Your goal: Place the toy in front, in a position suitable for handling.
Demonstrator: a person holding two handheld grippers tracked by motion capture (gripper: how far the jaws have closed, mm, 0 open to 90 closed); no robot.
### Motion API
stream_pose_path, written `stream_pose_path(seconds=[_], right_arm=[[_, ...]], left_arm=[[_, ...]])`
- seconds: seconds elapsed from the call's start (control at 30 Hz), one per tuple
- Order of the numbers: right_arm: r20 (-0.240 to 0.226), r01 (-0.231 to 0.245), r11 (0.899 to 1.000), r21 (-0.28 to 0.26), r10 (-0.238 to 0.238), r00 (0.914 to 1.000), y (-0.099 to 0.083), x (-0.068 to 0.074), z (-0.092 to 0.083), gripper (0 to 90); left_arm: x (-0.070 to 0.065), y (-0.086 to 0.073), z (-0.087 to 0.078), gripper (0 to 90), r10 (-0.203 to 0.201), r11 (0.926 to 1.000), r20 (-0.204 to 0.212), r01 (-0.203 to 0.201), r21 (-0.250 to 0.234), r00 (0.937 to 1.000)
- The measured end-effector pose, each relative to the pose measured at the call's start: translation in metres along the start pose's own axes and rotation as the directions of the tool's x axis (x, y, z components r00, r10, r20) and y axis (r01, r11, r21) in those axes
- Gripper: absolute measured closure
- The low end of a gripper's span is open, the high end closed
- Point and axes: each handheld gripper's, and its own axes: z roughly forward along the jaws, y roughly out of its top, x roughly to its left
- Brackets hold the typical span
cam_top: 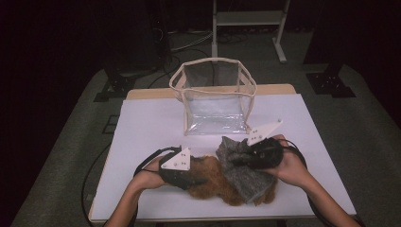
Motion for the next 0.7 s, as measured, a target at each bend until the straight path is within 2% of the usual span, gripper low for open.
stream_pose_path(seconds=[0.13, 0.17, 0.23, 0.3, 0.33, 0.5, 0.6, 0.7], right_arm=[[0.011, -0.008, 1.000, 0.025, 0.007, 0.9999, 0.016, -0.020, 0.011, 79.0], [0.011, -0.008, 1.000, 0.025, 0.007, 0.9999, 0.016, -0.020, 0.011, 79.0], [0.022, -0.049, 0.998, 0.038, 0.048, 0.9986, 0.015, -0.035, 0.016, 78.9], [0.030, -0.060, 0.997, 0.042, 0.059, 0.9978, 0.014, -0.039, 0.016, 78.9], [0.018, -0.082, 0.996, 0.028, 0.082, 0.9965, 0.012, -0.040, 0.013, 79.0], [-0.013, -0.024, 1.000, 0.005, 0.024, 0.9996, 0.026, -0.023, 0.013, 79.0], [-0.053, 0.021, 1.000, 0.006, -0.020, 0.9984, 0.039, -0.010, 0.024, 78.9], [-0.074, 0.040, 0.999, 0.010, -0.039, 0.9965, 0.043, -0.005, 0.033, 78.9]], left_arm=[[-0.002, 0.000, -0.001, 41.6, 0.019, 0.9998, 0.006, -0.019, 0.004, 0.9998], [-0.002, 0.000, -0.001, 41.6, 0.019, 0.9998, 0.006, -0.019, 0.004, 0.9998], [-0.002, -0.001, -0.002, 41.4, 0.017, 0.9999, 0.010, -0.017, 0.000, 0.9998], [-0.002, -0.001, -0.002, 41.2, 0.015, 0.9999, 0.012, -0.015, -0.001, 0.9998], [-0.002, -0.001, -0.001, 41.0, 0.014, 0.9999, 0.013, -0.014, -0.001, 0.9998], [-0.001, 0.000, 0.000, 40.9, 0.015, 0.9999, 0.009, -0.015, -0.001, 0.9998], [-0.001, 0.000, 0.000, 40.9, 0.014, 0.9999, 0.007, -0.014, -0.001, 0.9999], [-0.001, -0.001, 0.000, 40.8, 0.011, 0.9999, 0.011, -0.011, -0.001, 0.9999]])
